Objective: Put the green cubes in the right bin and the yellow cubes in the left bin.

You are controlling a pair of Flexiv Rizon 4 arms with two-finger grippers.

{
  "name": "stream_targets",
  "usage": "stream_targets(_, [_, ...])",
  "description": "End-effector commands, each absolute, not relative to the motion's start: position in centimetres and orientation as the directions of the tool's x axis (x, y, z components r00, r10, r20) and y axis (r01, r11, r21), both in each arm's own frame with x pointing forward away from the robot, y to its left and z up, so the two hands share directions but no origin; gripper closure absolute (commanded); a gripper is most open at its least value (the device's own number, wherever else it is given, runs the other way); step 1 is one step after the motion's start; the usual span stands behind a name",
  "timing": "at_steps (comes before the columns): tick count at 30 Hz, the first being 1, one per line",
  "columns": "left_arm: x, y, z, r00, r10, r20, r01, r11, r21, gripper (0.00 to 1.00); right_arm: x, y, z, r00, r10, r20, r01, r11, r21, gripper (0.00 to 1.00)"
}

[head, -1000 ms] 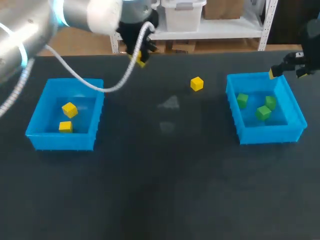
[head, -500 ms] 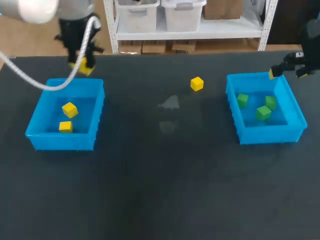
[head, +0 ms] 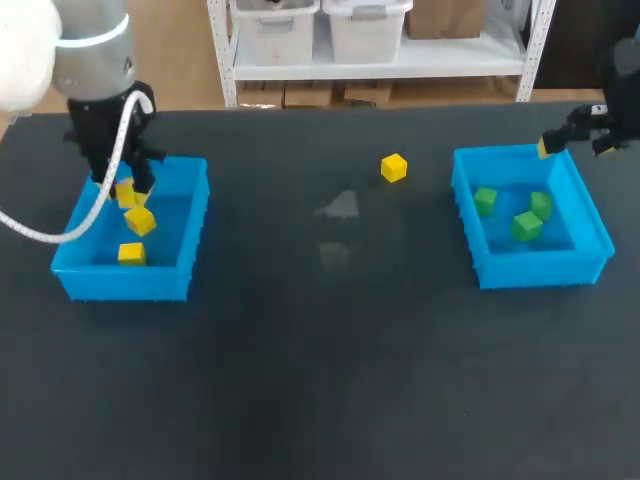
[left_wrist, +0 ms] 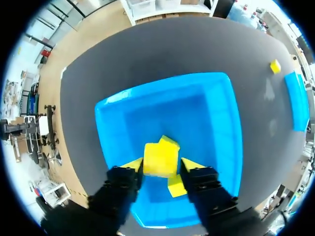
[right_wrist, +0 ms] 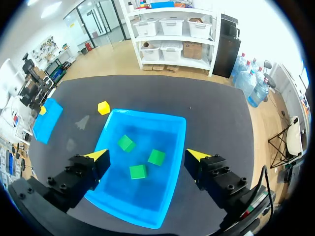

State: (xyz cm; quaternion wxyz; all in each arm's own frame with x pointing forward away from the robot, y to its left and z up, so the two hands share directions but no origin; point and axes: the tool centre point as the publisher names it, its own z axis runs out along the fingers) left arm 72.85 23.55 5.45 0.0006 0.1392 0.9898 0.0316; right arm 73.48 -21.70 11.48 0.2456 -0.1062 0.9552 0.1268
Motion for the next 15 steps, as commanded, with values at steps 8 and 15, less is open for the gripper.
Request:
stream_targets(8, [75.1, 17.2, 7.3, -0.843, 0.450, -0.294, 0.450, 0.890, 0.072, 0.00, 73.3, -21.7, 11.5, -0.855, -0.139, -0.499, -0.263, 0.947, 0.187, 0.00])
stream_targets(15, [76.5, 10.0, 8.5, -0.753, 0.570, -0.329, 0.588, 0.807, 0.053, 0.00, 73.3, -21.7, 11.5, -0.855, -0.139, -0.499, -0.263, 0.947, 0.187, 0.00])
